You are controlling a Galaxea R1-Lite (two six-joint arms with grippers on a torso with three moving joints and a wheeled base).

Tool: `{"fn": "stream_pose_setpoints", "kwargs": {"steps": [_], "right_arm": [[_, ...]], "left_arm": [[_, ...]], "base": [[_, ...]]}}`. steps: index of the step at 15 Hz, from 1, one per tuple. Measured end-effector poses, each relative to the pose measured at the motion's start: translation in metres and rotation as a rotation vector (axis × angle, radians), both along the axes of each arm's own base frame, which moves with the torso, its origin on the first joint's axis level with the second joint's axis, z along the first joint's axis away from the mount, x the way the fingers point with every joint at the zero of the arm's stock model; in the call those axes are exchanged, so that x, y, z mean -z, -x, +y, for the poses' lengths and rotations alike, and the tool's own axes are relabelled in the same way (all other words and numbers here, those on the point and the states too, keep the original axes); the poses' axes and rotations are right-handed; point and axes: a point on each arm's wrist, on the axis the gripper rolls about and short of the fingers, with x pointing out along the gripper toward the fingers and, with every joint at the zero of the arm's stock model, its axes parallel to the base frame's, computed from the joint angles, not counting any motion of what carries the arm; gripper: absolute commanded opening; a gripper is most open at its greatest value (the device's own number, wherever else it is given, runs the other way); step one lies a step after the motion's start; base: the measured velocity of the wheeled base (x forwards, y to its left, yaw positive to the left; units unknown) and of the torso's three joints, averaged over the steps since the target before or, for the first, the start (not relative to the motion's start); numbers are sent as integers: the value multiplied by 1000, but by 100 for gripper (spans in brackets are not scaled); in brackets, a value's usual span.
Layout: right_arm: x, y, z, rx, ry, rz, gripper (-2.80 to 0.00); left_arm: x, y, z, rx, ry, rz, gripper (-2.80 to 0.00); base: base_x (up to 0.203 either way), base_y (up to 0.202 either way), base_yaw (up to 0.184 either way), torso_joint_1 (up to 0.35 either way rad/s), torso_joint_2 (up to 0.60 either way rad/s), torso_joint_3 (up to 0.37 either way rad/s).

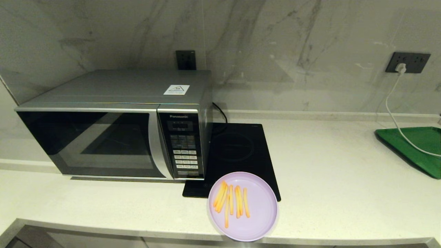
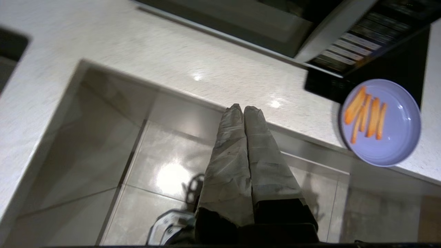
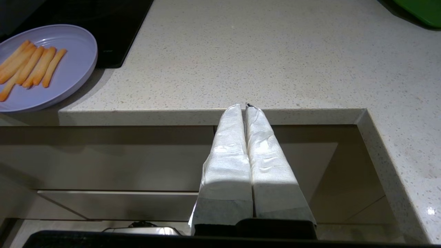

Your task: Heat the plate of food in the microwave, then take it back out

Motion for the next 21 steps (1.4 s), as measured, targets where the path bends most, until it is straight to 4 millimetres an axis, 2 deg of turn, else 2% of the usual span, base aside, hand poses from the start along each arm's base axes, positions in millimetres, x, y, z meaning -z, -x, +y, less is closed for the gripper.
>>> {"fn": "stream_pose_setpoints", "kwargs": {"steps": [2,4,6,8,10,12,14,16,18,21], "right_arm": [[0,0,0,0,0,0,-280],[0,0,0,0,0,0,-280],[0,0,0,0,0,0,-280],[0,0,0,0,0,0,-280],[0,0,0,0,0,0,-280],[0,0,0,-1,0,0,-280],[0,0,0,0,0,0,-280],[0,0,0,0,0,0,-280],[0,0,0,0,0,0,-280],[0,0,0,0,0,0,-280]], "left_arm": [[3,36,18,-77,-10,-28,-280],[10,72,28,-97,-53,-78,-280],[23,108,26,-76,-108,-131,-280],[43,137,12,-32,-175,-161,-280],[68,151,2,41,-207,-174,-280],[88,161,2,84,-232,-224,-280],[112,167,4,120,-273,-243,-280],[139,161,5,154,-312,-260,-280],[168,140,5,184,-323,-286,-280],[215,96,6,183,-342,-351,-280]], "base": [[0,0,0,0,0,0],[0,0,0,0,0,0],[0,0,0,0,0,0],[0,0,0,0,0,0],[0,0,0,0,0,0],[0,0,0,0,0,0],[0,0,0,0,0,0],[0,0,0,0,0,0],[0,0,0,0,0,0],[0,0,0,0,0,0]]}}
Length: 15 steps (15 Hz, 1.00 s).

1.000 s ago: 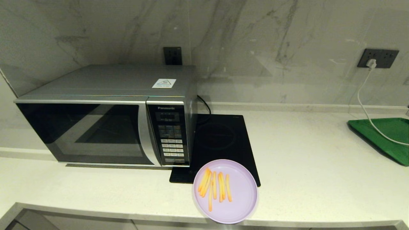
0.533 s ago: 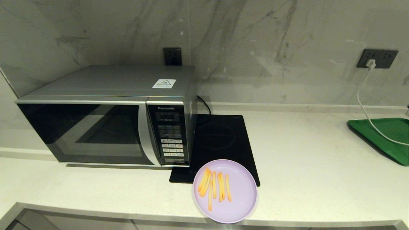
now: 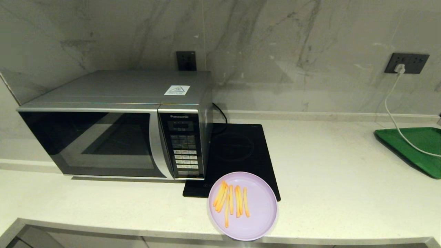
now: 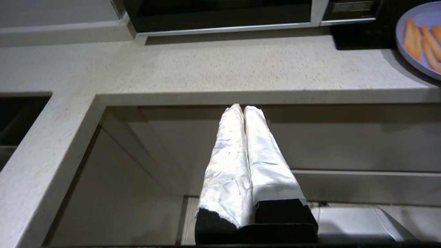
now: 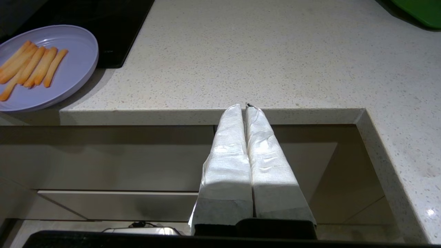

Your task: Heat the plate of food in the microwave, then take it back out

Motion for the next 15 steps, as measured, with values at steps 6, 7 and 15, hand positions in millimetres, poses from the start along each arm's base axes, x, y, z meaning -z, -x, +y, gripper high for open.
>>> {"fn": "stream_pose_setpoints", "kwargs": {"steps": [6,7,15], "right_arm": [[0,0,0,0,0,0,-280],[0,0,0,0,0,0,-280],[0,0,0,0,0,0,-280]], "left_arm": [[43,-38,-1,42,-51,-219,-280],[44,-39,-1,65,-106,-230,-280],[39,-40,-1,74,-47,-338,-280]], "base": [[0,0,0,0,0,0],[0,0,0,0,0,0],[0,0,0,0,0,0]]}}
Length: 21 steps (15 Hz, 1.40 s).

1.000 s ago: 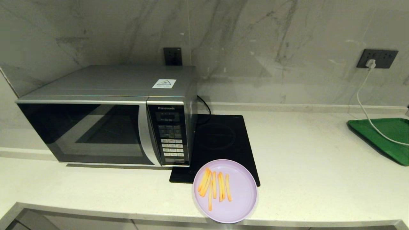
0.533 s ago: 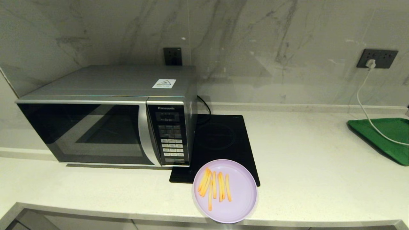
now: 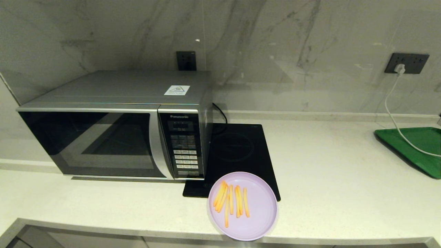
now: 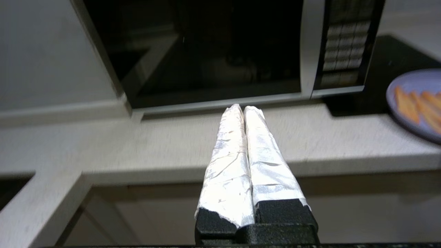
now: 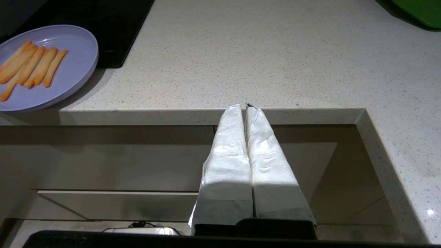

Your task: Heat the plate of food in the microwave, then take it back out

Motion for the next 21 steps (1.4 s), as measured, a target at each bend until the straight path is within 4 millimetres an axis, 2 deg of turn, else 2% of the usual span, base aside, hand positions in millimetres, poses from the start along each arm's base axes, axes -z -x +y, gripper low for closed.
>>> {"fn": "stream_pose_setpoints", "kwargs": {"steps": [2,4,6,8,21], "right_arm": [[0,0,0,0,0,0,-280],[0,0,0,0,0,0,-280],[0,0,0,1,0,0,-280],[0,0,0,0,0,0,-280],[0,0,0,0,0,0,-280]], "left_arm": [[-2,0,-1,26,-17,-16,-280],[12,-1,-1,40,-43,113,-280],[15,-1,-1,40,-10,149,-280],[16,-1,0,21,61,155,-280],[16,-1,0,22,56,155,-280]], "base": [[0,0,0,0,0,0],[0,0,0,0,0,0],[0,0,0,0,0,0],[0,0,0,0,0,0],[0,0,0,0,0,0]]}}
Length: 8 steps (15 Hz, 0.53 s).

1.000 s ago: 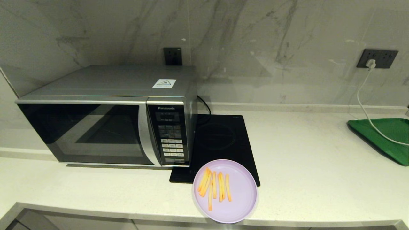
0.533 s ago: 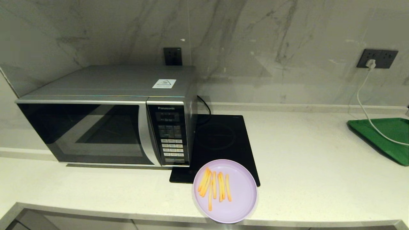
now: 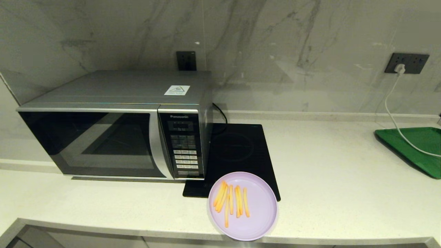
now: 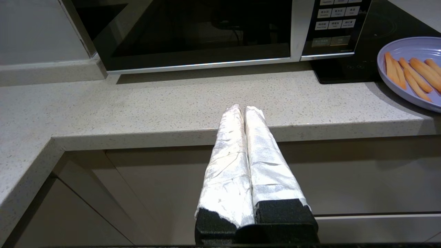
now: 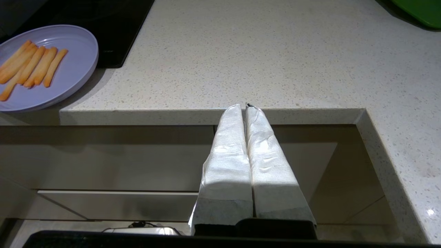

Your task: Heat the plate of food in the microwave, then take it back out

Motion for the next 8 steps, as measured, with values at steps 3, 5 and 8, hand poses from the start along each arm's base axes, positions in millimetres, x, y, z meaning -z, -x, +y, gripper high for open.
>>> {"fn": "stream_pose_setpoints", "kwargs": {"steps": [3,5,8], "right_arm": [[0,0,0,0,0,0,-280],[0,0,0,1,0,0,-280],[0,0,0,1,3,0,-280]], "left_arm": [[0,0,0,0,1,0,-280],[0,0,0,1,-1,0,-280],[0,0,0,1,1,0,-280]], "base": [[0,0,0,0,0,0],[0,0,0,0,0,0],[0,0,0,0,0,0]]}}
